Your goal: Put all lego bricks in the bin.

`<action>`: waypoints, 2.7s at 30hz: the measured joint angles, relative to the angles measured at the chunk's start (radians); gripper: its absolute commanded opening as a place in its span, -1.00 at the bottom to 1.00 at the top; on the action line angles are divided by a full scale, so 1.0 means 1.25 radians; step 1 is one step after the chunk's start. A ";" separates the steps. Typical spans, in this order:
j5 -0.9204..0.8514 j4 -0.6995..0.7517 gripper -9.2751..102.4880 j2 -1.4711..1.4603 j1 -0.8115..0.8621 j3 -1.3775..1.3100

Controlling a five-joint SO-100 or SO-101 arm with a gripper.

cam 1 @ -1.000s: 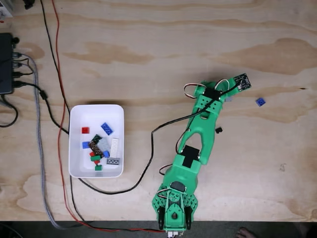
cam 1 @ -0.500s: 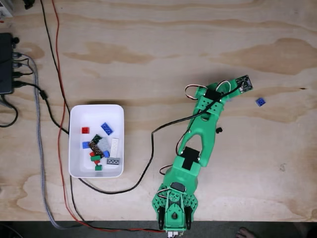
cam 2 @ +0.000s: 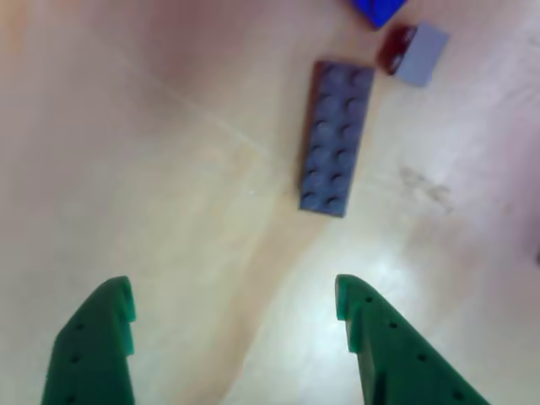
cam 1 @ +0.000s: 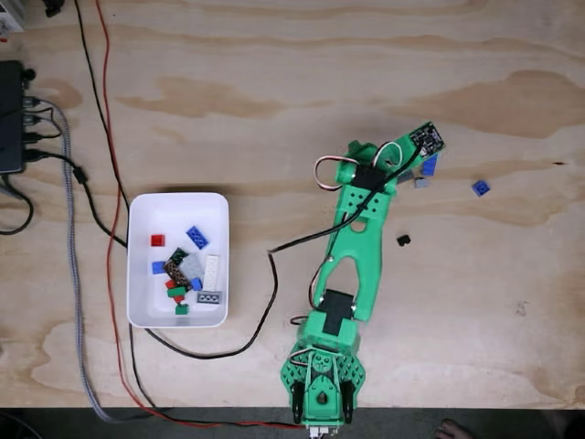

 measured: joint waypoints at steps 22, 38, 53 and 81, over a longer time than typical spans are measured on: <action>-0.027 -0.090 -0.83 -0.115 0.065 0.022; 0.322 0.209 -0.83 0.368 -0.715 0.058; 0.393 0.160 -0.34 0.396 -0.657 0.094; -0.146 -0.295 -0.53 0.372 0.195 0.636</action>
